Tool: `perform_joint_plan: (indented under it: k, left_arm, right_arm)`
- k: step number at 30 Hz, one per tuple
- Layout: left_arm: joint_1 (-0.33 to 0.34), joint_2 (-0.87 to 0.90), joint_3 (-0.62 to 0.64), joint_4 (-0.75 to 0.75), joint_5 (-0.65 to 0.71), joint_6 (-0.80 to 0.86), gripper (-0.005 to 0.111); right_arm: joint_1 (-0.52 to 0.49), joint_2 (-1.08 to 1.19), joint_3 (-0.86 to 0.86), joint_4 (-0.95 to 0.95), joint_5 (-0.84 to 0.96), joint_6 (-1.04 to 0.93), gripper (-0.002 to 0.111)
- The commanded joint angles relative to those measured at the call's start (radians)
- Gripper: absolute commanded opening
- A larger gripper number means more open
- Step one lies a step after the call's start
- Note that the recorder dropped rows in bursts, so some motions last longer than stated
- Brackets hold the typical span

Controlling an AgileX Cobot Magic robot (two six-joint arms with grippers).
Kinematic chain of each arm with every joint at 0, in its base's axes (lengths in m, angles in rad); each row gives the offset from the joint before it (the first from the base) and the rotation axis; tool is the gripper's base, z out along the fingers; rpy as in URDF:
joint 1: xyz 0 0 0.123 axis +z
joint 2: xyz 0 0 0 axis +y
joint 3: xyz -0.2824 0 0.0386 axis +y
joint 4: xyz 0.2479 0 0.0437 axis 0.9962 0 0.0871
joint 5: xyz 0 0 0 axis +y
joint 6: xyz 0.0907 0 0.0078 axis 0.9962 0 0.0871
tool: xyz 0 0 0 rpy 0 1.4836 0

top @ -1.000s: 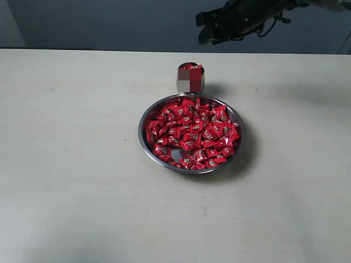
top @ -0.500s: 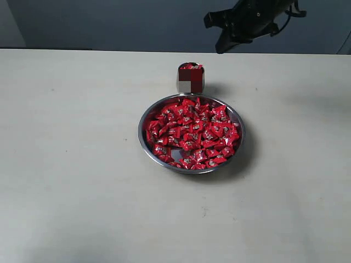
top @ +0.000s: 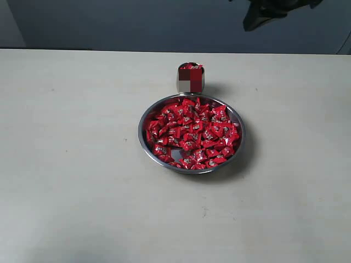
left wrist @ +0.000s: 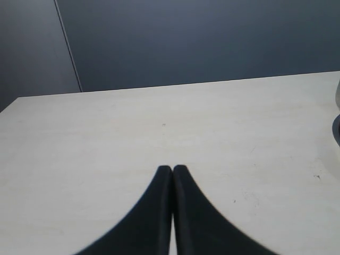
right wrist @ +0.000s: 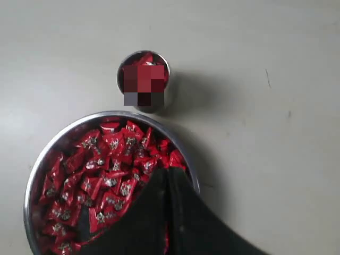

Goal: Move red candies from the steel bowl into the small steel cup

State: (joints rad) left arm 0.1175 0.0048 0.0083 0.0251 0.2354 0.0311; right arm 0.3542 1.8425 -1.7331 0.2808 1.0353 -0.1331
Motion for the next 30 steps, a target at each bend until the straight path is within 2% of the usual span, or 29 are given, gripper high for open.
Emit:
perform_joint_plan:
  k: [1,10,24,30]
  left_arm:
    - [0.002,-0.005,-0.008,0.002,-0.005,-0.002,0.0]
    - [0.002,-0.005,-0.008,0.002,-0.005,-0.002,0.0]
    - [0.002,-0.005,-0.008,0.002,-0.005,-0.002,0.0]
    - [0.002,-0.005,-0.008,0.002,-0.005,-0.002,0.0]
  right_arm:
    - [-0.005,-0.171,0.207,-0.04,-0.102,0.038,-0.001]
    - [-0.005,-0.527,0.546,-0.056,-0.235,0.039,-0.001]
    - [-0.005,-1.01,0.825,-0.076,-0.398,0.043,-0.001]
    - [-0.005,-1.206,0.917,-0.122,-0.414,0.044,-0.001]
